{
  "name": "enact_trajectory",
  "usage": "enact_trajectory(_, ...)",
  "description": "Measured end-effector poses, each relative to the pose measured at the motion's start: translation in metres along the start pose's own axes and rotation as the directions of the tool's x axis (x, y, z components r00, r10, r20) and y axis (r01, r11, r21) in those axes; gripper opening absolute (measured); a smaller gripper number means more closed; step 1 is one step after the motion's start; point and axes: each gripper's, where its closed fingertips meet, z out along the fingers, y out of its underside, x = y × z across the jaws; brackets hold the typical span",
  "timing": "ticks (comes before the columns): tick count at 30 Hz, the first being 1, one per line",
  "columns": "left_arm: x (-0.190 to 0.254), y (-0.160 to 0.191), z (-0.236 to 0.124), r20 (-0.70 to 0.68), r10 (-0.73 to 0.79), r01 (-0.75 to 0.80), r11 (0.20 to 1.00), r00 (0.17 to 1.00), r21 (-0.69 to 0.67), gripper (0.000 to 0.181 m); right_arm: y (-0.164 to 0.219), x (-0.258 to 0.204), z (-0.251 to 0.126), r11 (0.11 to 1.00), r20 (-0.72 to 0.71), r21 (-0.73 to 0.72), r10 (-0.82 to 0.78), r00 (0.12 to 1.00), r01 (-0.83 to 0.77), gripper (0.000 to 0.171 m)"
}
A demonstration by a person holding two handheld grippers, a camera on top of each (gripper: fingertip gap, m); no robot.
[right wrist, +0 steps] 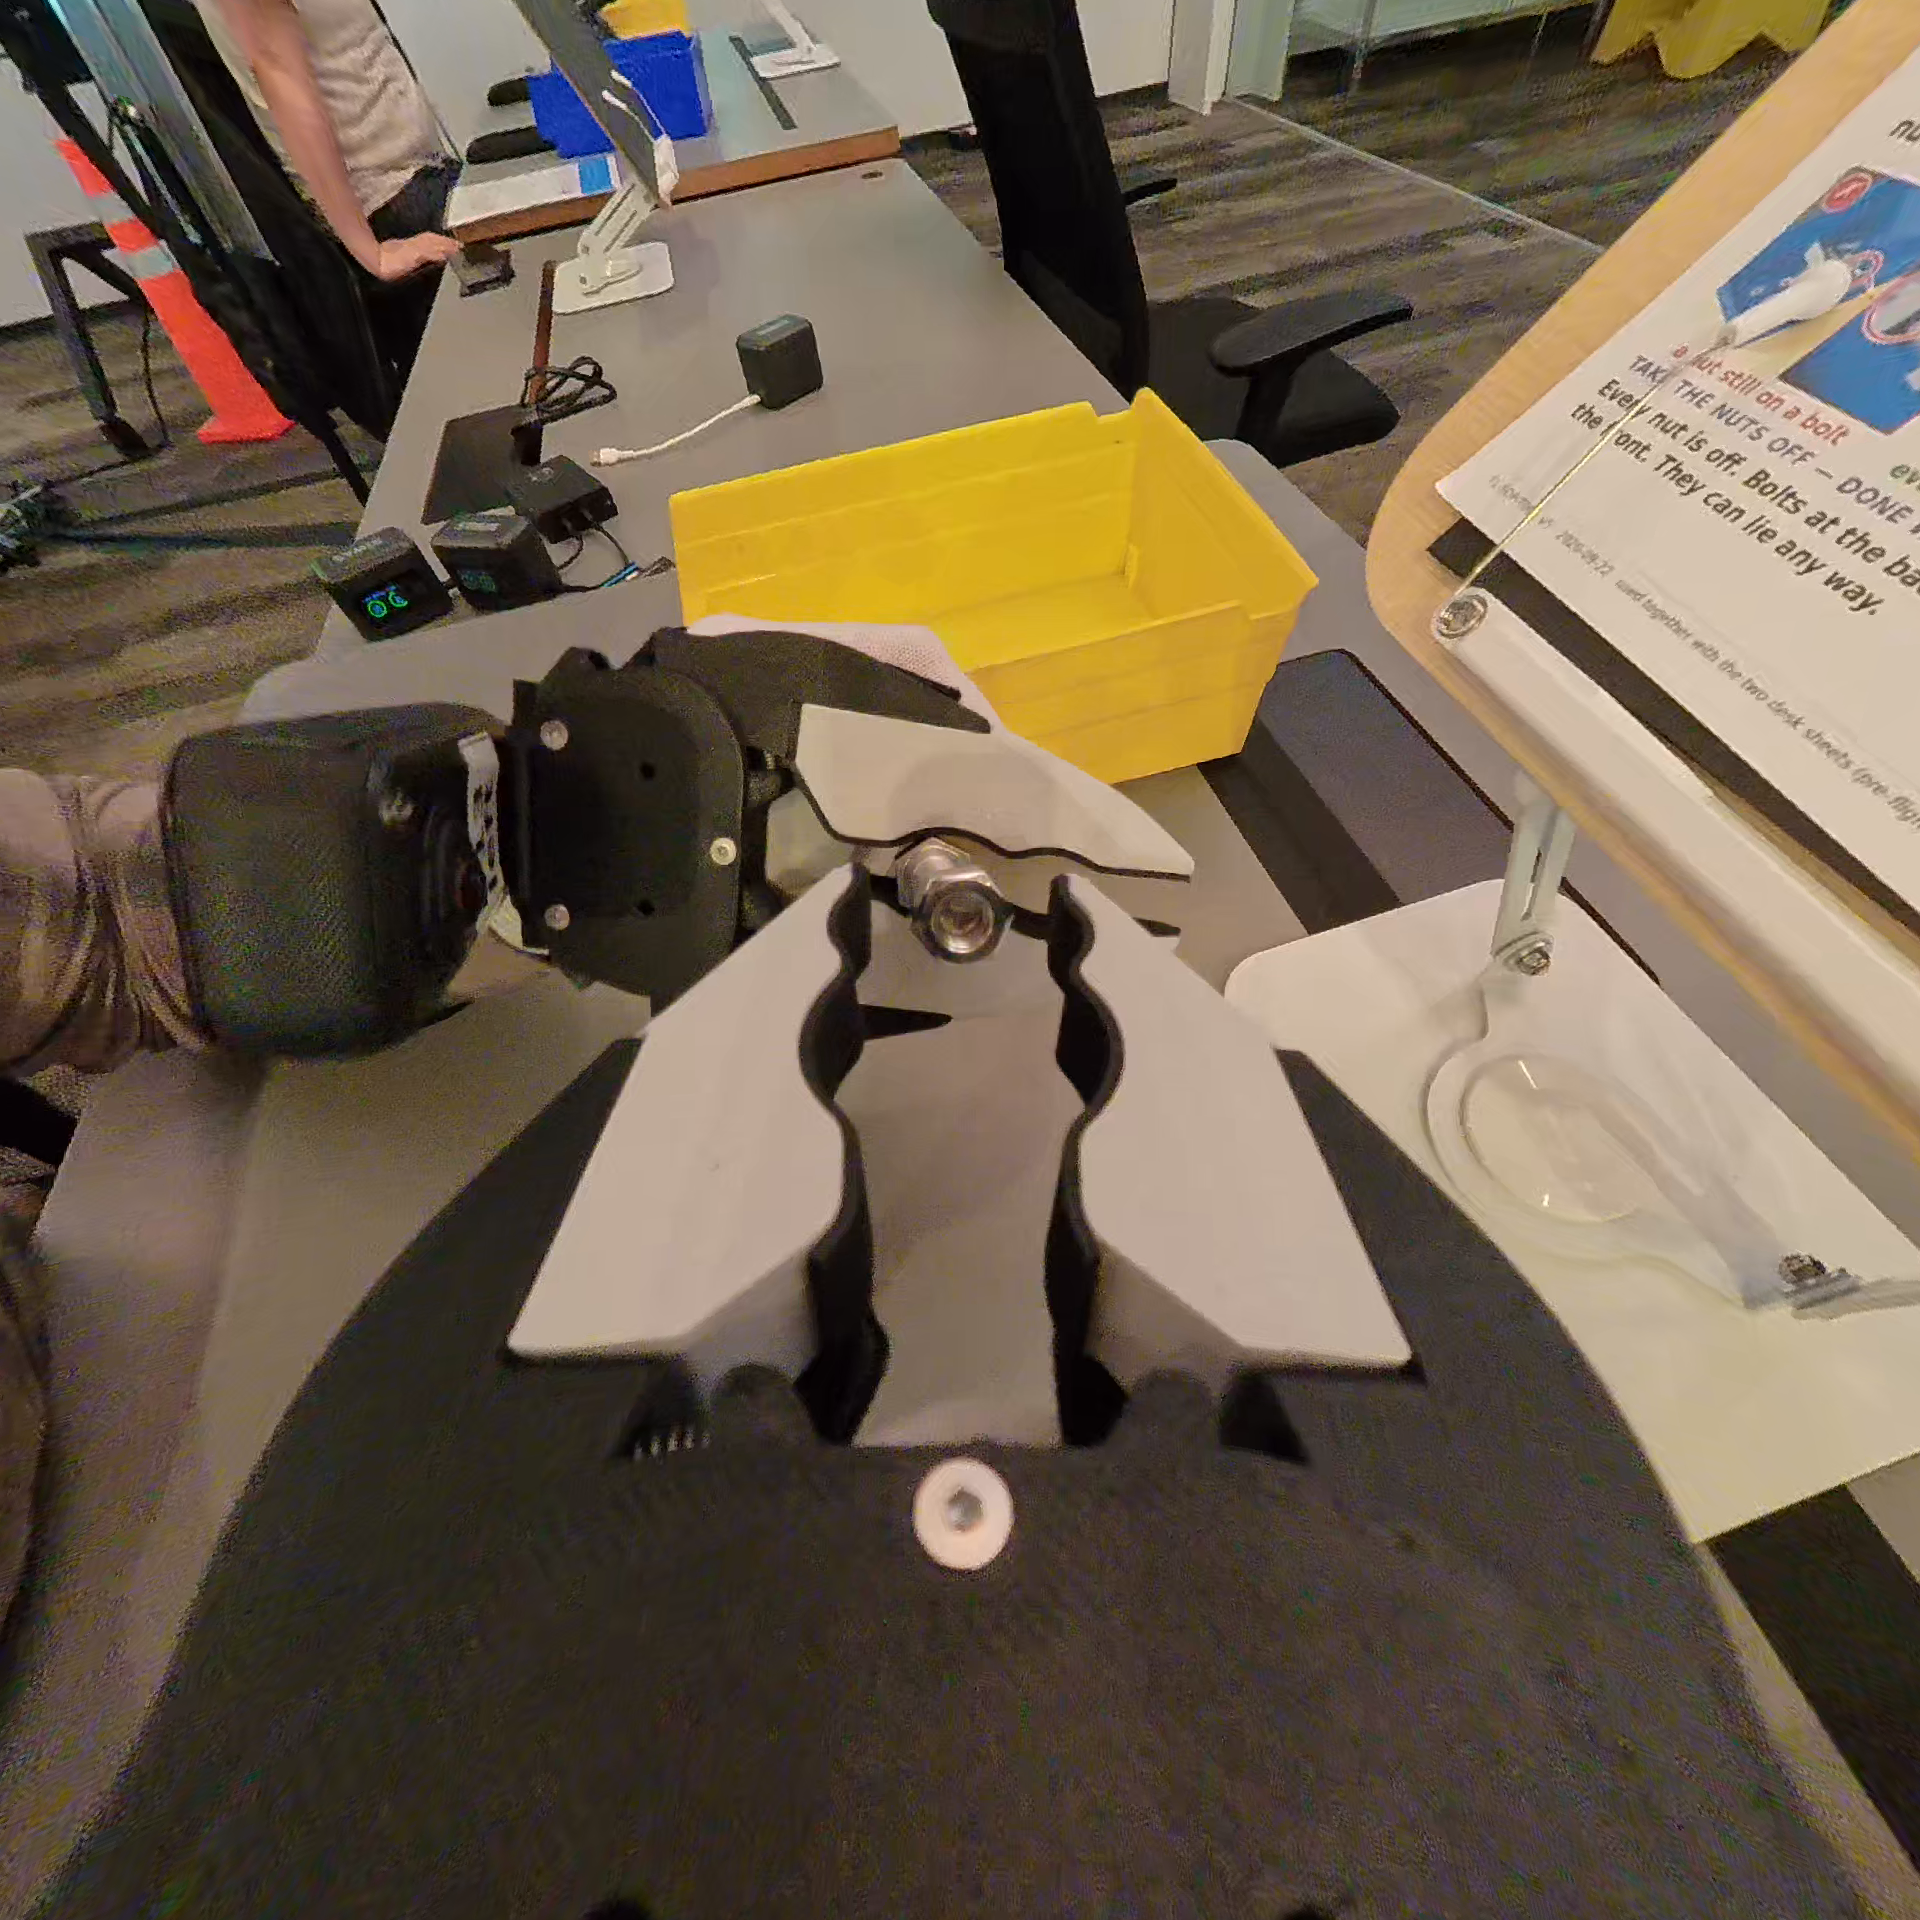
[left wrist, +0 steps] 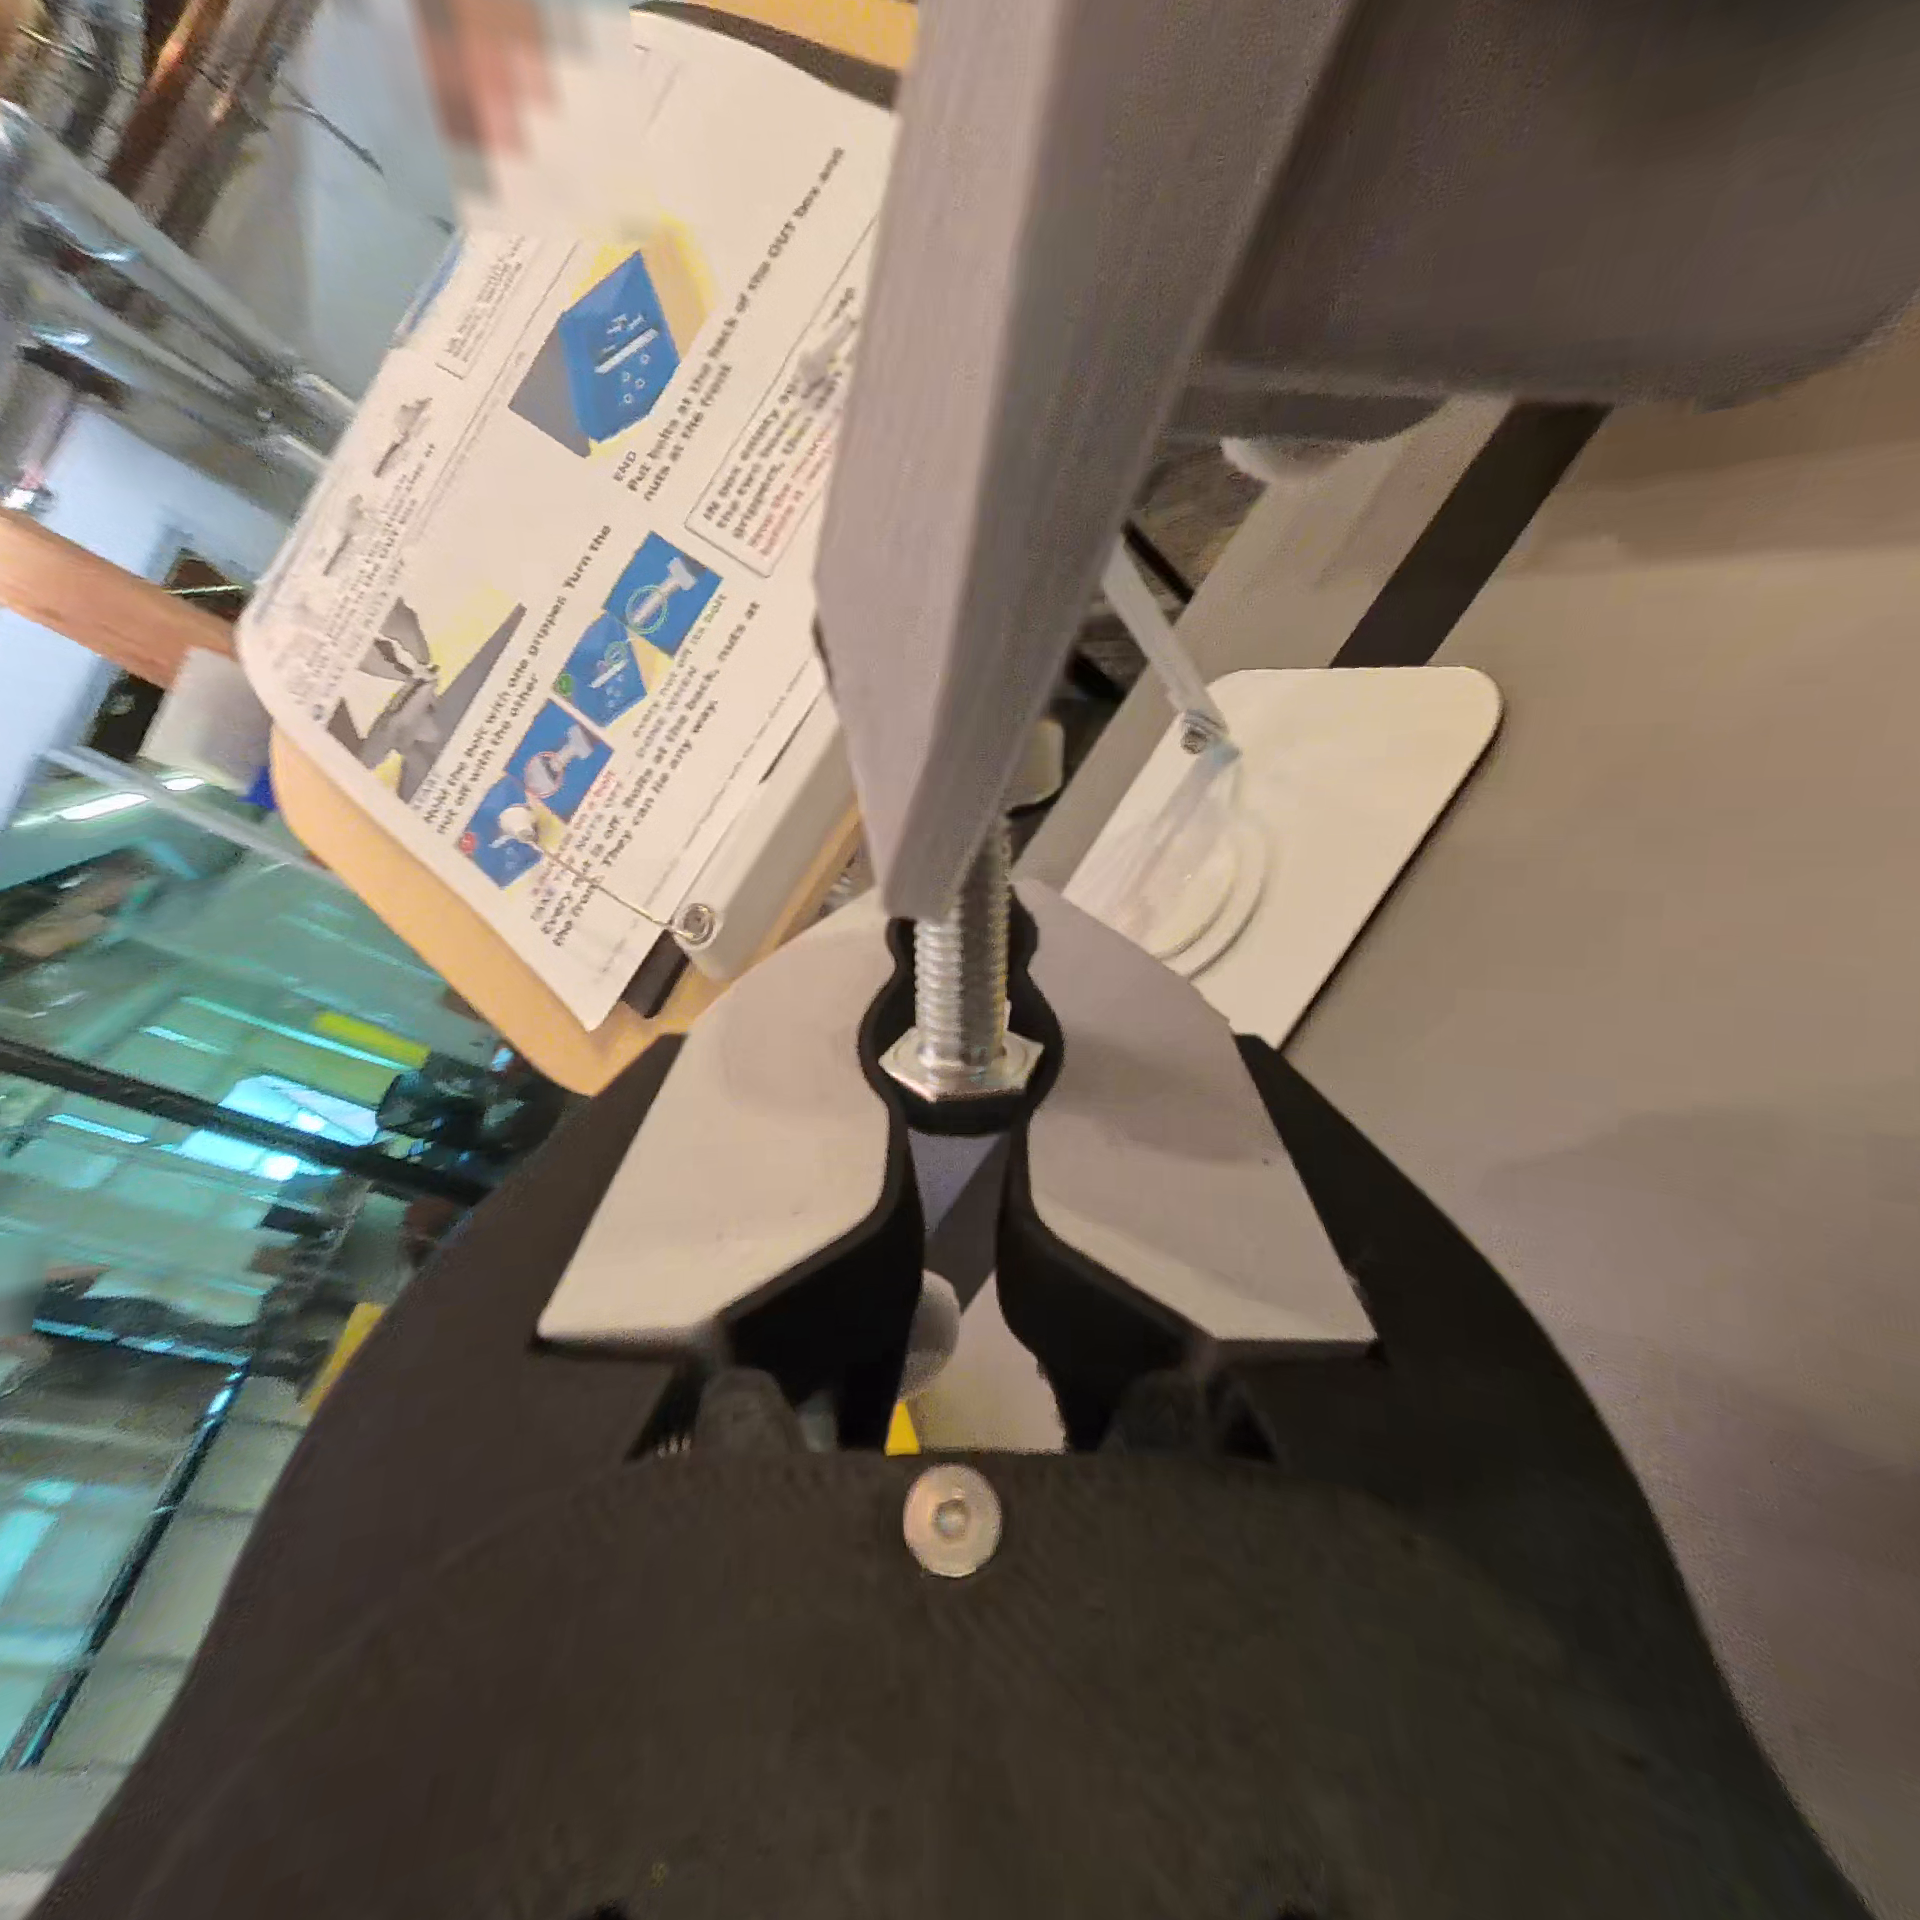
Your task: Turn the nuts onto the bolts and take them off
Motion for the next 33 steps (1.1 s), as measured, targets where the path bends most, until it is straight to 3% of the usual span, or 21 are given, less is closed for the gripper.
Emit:
enact_trajectory(3, 0.002, 0.000, 0.001, 0.016, 0.002, -0.002, 1.000, 1.000, -0.003, 0.012, 0.003, 0.002, 0.003, 1.000, 0.005, -0.005, 0.025, 1.000, -0.024, 0.018)
enact_trajectory(12, 0.006, -0.007, -0.001, -0.035, -0.040, 0.042, 0.998, 0.999, 0.047, 0.013, 0.000, -0.003, 0.001, 0.995, 0.017, 0.009, -0.097, 0.995, 0.097, 0.017)
enact_trajectory(14, 0.014, -0.012, -0.005, -0.118, -0.032, 0.042, 0.996, 0.993, 0.081, 0.013, 0.003, -0.007, -0.002, 0.986, 0.022, -0.017, -0.166, 0.986, 0.167, 0.017)
enact_trajectory(16, 0.037, -0.019, -0.015, -0.343, -0.072, 0.114, 0.988, 0.936, 0.104, 0.012, 0.007, -0.016, -0.007, 0.960, 0.039, -0.055, -0.271, 0.962, 0.273, 0.016)
enact_trajectory(18, 0.070, -0.029, -0.049, -0.656, -0.069, 0.201, 0.971, 0.752, 0.128, 0.012, 0.018, -0.036, -0.013, 0.875, 0.100, -0.116, -0.460, 0.882, 0.469, 0.016)
enact_trajectory(20, 0.093, -0.050, -0.107, -0.906, -0.024, 0.355, 0.924, 0.423, 0.141, 0.012, 0.022, -0.075, -0.021, 0.767, 0.209, -0.083, -0.611, 0.764, 0.636, 0.017)
enact_trajectory(21, 0.101, -0.059, -0.138, -0.971, 0.024, 0.419, 0.899, 0.238, 0.125, 0.012, 0.021, -0.098, -0.026, 0.700, 0.251, -0.032, -0.685, 0.684, 0.713, 0.017)
enact_trajectory(24, 0.110, -0.078, -0.191, -0.982, 0.162, 0.559, 0.825, -0.094, 0.083, 0.012, 0.005, -0.150, -0.044, 0.588, 0.279, 0.090, -0.789, 0.547, 0.804, 0.017)
enact_trajectory(27, 0.118, -0.086, -0.179, -0.988, 0.136, 0.592, 0.803, -0.067, 0.070, 0.012, -0.023, -0.150, -0.070, 0.586, 0.159, 0.135, -0.809, 0.566, 0.799, 0.017)
enact_trajectory(30, 0.120, -0.081, -0.162, -0.996, 0.082, 0.558, 0.826, 0.020, 0.079, 0.012, -0.061, -0.100, -0.113, 0.649, -0.118, 0.135, -0.740, 0.662, 0.749, 0.017)
enact_trajectory(33, 0.106, -0.080, -0.148, -0.993, 0.035, 0.578, 0.811, 0.110, 0.092, 0.012, -0.092, -0.040, -0.172, 0.747, -0.398, 0.179, -0.540, 0.742, 0.640, 0.015)
